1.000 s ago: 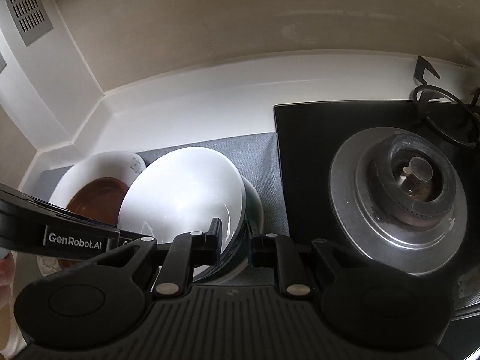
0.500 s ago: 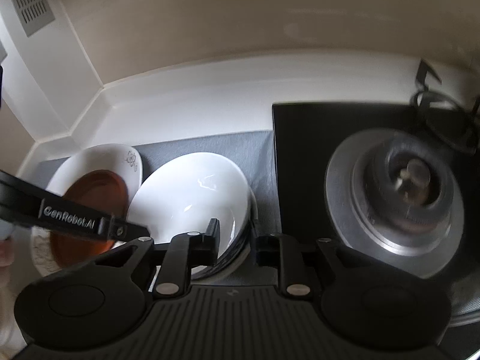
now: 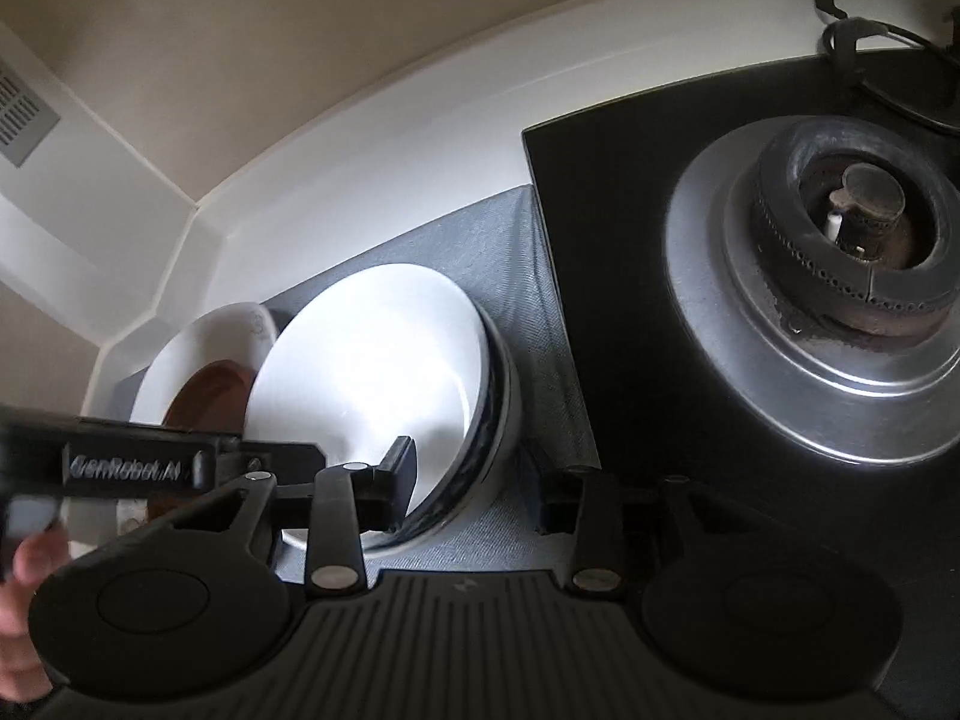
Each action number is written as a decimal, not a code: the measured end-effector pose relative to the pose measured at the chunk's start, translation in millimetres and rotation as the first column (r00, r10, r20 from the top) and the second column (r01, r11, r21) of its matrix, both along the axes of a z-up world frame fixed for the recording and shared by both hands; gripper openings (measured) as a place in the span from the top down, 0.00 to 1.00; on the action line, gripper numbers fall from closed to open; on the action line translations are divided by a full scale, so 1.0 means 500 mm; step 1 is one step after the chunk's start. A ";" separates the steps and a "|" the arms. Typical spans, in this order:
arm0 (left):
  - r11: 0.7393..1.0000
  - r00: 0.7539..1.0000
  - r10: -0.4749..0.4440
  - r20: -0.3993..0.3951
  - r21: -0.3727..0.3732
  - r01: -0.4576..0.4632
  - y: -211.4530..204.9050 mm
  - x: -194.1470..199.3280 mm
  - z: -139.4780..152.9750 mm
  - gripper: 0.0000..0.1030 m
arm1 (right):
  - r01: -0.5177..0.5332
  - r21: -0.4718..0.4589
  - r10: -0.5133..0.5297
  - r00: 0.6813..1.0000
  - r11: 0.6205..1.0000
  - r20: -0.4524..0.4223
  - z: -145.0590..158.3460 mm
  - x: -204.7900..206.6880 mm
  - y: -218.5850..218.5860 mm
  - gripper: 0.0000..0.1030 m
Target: Organize plates and bowls
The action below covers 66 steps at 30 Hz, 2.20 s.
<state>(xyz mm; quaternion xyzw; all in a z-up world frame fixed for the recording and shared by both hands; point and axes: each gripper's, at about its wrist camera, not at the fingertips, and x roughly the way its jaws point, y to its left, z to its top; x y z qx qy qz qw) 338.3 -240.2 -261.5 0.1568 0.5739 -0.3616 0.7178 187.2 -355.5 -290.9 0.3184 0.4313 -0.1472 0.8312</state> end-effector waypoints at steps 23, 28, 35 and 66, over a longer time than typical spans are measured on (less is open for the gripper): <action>0.969 0.969 0.249 0.004 0.003 -0.249 0.114 -0.046 0.108 0.77 | -0.073 0.062 0.070 0.997 0.995 0.043 0.122 0.013 0.049 0.69; 0.925 0.924 0.380 0.037 -0.007 -0.380 0.203 -0.038 0.152 0.77 | -0.234 0.052 0.231 0.971 0.971 0.059 0.161 0.075 0.108 0.68; 0.808 0.807 0.588 0.058 0.012 -0.590 0.394 -0.045 0.213 0.77 | -0.471 0.115 0.462 0.881 0.874 0.101 0.183 0.181 0.249 0.68; 0.603 0.591 0.798 -0.120 0.134 -0.787 0.777 -0.158 0.129 0.76 | -0.755 0.214 0.774 0.633 0.620 -0.005 0.121 0.208 0.649 0.67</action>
